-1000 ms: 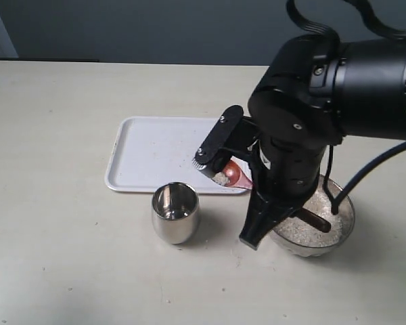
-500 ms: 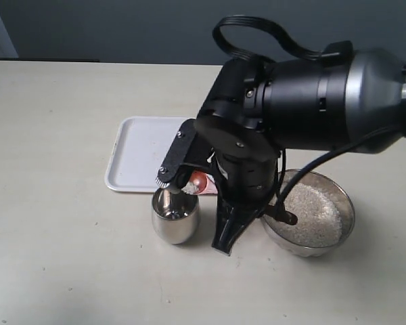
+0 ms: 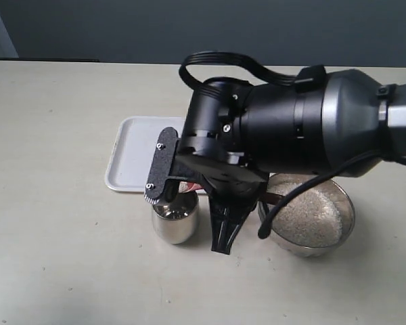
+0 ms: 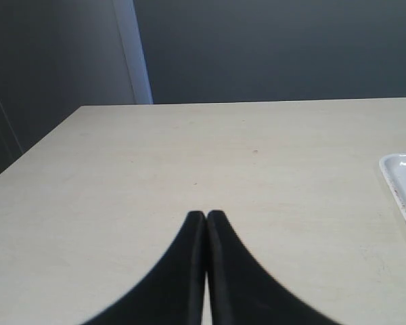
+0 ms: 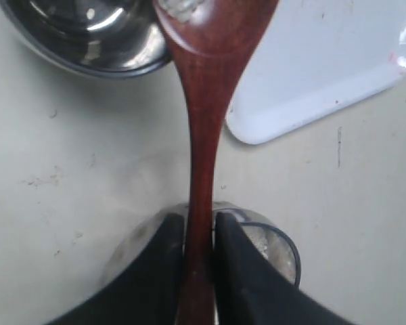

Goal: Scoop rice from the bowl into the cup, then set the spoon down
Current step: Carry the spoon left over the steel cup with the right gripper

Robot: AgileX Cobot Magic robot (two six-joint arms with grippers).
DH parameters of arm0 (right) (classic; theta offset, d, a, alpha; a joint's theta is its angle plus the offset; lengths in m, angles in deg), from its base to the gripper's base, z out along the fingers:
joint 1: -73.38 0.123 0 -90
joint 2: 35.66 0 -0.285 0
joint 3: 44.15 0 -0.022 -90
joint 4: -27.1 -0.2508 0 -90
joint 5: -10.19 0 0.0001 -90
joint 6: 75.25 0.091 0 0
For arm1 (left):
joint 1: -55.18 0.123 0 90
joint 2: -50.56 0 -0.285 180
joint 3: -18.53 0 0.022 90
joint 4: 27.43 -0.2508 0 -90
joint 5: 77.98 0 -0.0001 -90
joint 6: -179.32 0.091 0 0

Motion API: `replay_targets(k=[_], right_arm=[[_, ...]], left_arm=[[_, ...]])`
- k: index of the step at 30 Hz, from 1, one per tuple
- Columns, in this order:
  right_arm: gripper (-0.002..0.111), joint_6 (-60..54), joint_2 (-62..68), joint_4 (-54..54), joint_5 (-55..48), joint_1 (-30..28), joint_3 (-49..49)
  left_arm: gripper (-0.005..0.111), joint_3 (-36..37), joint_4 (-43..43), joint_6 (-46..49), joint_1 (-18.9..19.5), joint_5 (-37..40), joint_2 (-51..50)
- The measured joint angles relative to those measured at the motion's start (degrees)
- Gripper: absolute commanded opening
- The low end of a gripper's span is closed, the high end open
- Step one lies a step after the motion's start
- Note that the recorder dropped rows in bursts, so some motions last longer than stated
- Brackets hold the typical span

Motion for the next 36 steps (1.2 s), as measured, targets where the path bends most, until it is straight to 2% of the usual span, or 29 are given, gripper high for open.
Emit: replay_targets(k=[36], right_arm=[[-0.001, 6.82, 0.0, 13.45, 2.98, 4.18, 3.73]], left_arm=[[0.0, 0.0, 0.0, 0.0, 0.0, 0.0, 0.0]])
